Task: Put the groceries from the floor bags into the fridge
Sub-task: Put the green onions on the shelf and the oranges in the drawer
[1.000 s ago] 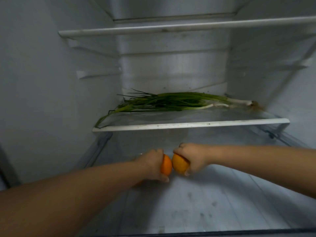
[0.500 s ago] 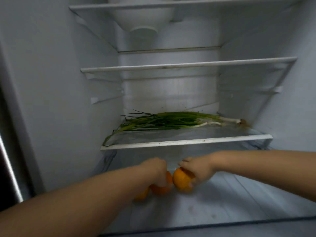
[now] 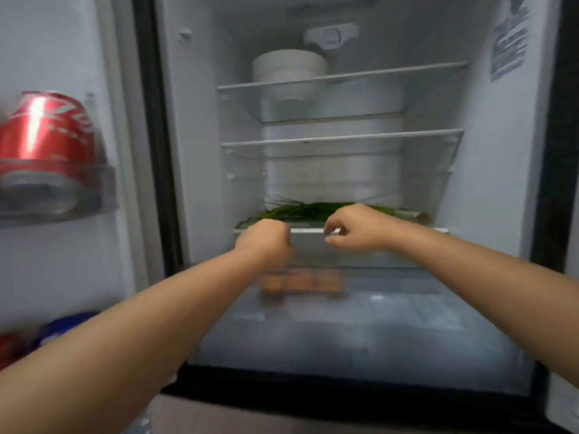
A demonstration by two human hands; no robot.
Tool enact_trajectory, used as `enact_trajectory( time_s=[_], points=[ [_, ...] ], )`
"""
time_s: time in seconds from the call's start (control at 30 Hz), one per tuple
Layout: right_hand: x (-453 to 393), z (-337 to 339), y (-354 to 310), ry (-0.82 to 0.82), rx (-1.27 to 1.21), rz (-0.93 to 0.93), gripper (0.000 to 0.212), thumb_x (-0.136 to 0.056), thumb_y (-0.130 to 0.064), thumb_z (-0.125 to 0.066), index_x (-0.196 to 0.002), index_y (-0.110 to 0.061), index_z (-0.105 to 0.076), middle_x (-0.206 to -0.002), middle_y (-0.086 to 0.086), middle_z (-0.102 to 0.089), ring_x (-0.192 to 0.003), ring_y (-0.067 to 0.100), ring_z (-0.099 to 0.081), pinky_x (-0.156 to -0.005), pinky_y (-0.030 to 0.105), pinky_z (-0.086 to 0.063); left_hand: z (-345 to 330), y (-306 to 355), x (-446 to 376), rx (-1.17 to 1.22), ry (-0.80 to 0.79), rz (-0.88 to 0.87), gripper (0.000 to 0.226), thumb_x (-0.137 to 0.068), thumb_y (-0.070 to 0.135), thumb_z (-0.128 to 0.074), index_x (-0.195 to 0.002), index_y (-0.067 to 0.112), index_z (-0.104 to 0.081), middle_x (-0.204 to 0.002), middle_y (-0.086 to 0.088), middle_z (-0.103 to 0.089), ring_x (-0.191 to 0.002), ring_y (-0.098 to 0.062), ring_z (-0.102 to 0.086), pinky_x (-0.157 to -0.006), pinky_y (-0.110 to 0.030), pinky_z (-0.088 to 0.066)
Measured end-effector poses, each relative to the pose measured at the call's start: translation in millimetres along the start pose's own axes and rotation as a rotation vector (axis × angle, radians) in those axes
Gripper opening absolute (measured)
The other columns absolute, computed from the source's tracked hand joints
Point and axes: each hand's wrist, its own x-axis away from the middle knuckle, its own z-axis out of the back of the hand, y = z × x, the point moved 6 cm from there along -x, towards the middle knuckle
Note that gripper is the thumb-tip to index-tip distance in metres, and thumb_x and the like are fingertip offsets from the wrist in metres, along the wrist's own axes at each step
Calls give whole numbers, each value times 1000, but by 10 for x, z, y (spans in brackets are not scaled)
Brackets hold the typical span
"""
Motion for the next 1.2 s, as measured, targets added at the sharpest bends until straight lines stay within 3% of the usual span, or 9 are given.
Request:
enact_trajectory(
  time_s=[0.1,0.17,0.27,0.57,0.73,0.93,1.2],
  points=[
    [394,-20,-320,168,-89,20,30,-91,-23,-50,-114,-8,-64,-120,13,-62,-111,28,-57,-89,33,-45,31,-97,857,-190,100,59,29,-94,22,-43,-116,8,-55,-124,-14,-54,-117,-33,-51,-90,-38,-44],
    [661,-147,-637,191,-141,60,31,-91,-22,-50,-115,-6,-61,-121,14,-59,-113,30,-54,-90,35,-45,-118,-202,1445,-302,-9,111,27,-94,19,-43,-117,8,-51,-125,-12,-52,-118,-32,-48,-89,-38,-43],
    [1046,-378,-1194,167,-216,126,33,-90,-21,-50,-118,-5,-60,-124,15,-56,-118,31,-51,-94,38,-44,-246,-440,2271,-252,-124,266,29,-93,20,-44,-118,8,-51,-125,-12,-52,-119,-32,-49,-89,-39,-44],
    [2141,-831,-3294,-49,-424,356,34,-89,-17,-51,-121,-5,-59,-128,14,-56,-122,29,-48,-101,36,-40,-235,-1258,4694,-132,-237,594,32,-93,21,-45,-121,9,-53,-127,-12,-52,-119,-31,-49,-91,-38,-45],
    [2982,-894,-4761,-153,-490,492,27,-87,-13,-51,-108,-1,-63,-114,20,-59,-111,34,-53,-87,35,-43,15,-1902,6386,-163,-273,758,34,-95,23,-45,-123,8,-56,-126,-10,-54,-117,-28,-51,-87,-36,-47],
    [4284,-987,-6562,-294,-544,614,34,-91,-20,-50,-122,-6,-58,-130,12,-54,-122,27,-48,-100,35,-39,437,-2517,8604,-171,-367,914,34,-95,23,-44,-124,11,-56,-127,-10,-53,-118,-28,-50,-88,-36,-46],
    [5377,-1301,-8292,-538,-514,724,35,-93,-21,-47,-124,-7,-56,-130,12,-53,-117,27,-52,-96,34,-42,648,-3191,10694,-113,-461,1157,35,-96,23,-44,-128,14,-54,-129,-9,-51,-121,-26,-48,-93,-34,-44]
  ],
)
